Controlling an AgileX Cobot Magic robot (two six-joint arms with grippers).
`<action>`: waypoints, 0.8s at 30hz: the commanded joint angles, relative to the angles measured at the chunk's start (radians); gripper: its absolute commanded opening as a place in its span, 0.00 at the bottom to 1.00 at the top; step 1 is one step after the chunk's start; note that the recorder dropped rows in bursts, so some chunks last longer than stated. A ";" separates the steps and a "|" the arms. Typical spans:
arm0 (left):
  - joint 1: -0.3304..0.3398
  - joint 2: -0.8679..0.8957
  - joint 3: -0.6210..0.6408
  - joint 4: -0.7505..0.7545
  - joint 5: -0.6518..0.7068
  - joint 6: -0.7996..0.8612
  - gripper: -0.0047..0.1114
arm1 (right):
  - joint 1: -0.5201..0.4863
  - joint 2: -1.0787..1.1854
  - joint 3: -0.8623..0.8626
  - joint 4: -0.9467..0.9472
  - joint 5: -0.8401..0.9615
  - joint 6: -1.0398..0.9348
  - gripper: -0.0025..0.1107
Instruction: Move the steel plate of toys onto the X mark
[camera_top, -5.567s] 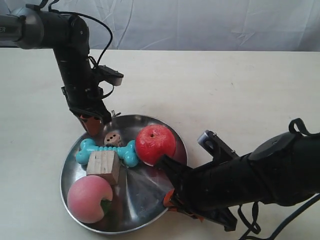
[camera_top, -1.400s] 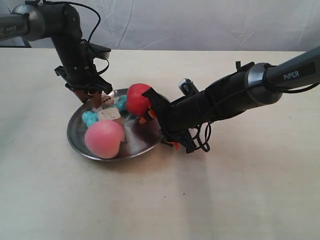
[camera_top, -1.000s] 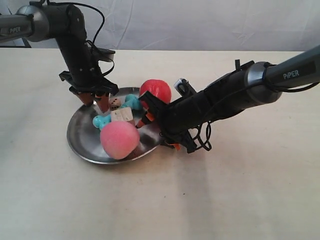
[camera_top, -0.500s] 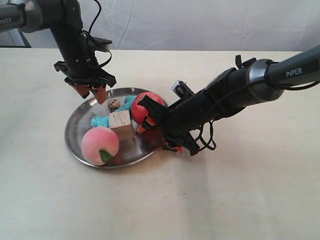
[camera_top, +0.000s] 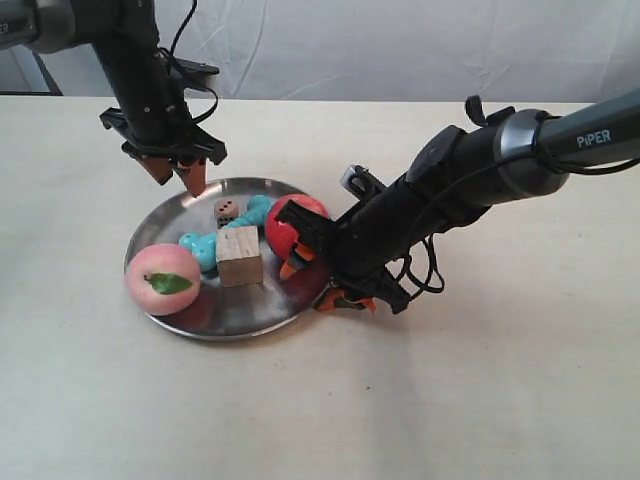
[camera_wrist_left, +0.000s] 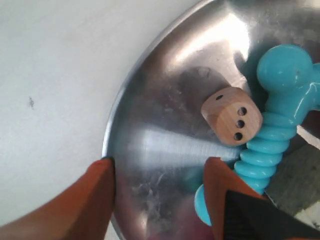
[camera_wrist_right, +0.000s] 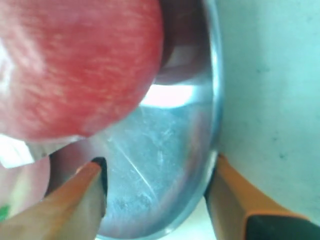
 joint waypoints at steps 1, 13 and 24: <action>0.022 -0.043 -0.007 0.005 0.005 -0.026 0.49 | 0.002 0.021 0.020 -0.107 0.053 0.033 0.52; 0.081 -0.105 -0.007 0.001 0.005 -0.051 0.44 | -0.016 -0.077 0.020 -0.505 0.075 0.296 0.52; 0.127 -0.200 0.037 -0.002 0.005 -0.084 0.04 | -0.025 -0.278 0.020 -0.773 0.173 0.375 0.20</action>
